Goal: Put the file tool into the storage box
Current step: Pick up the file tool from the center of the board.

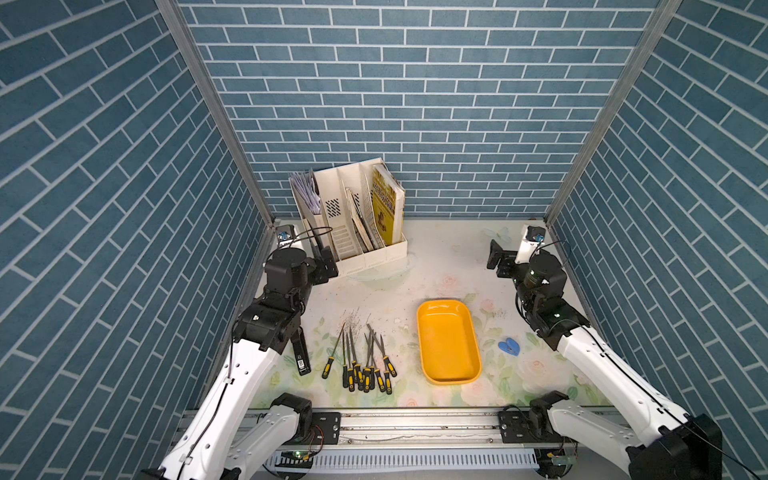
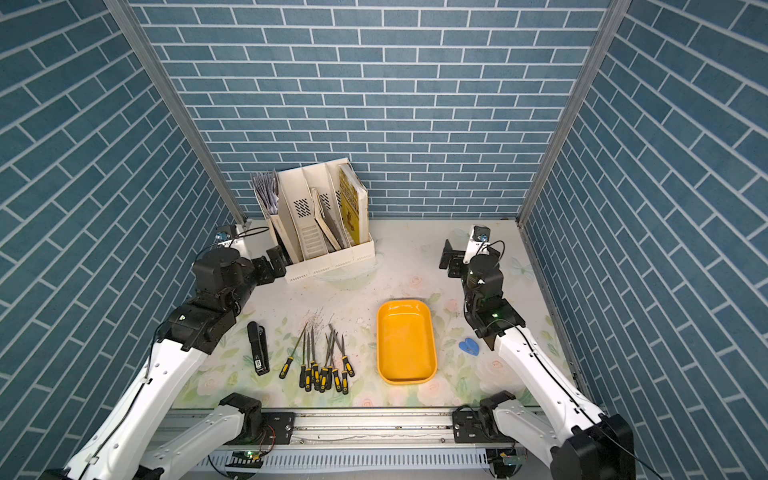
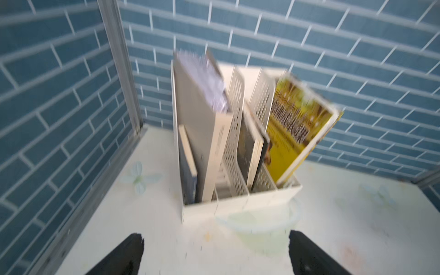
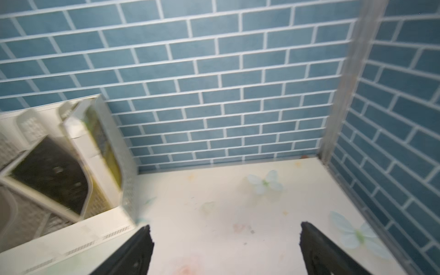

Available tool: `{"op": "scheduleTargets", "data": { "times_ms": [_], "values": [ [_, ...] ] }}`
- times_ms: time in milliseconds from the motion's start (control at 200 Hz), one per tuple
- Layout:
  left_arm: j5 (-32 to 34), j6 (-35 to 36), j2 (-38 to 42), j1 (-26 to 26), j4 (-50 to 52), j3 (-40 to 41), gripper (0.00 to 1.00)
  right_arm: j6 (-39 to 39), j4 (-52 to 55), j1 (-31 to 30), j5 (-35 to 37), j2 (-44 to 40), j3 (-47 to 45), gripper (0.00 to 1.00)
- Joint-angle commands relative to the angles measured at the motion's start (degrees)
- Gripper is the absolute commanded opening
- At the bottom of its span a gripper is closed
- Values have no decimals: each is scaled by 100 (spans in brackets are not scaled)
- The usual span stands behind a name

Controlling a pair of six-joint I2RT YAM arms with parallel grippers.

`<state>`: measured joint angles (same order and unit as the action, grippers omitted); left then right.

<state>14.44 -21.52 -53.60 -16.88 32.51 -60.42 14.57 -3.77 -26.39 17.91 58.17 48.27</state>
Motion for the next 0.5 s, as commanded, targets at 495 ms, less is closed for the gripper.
{"op": "scheduleTargets", "data": {
  "times_ms": [495],
  "values": [
    [-970,-1539,-193,-951,3511,1291,74,2067,2941,-2114,-183,432,956,88]
  ]
}}
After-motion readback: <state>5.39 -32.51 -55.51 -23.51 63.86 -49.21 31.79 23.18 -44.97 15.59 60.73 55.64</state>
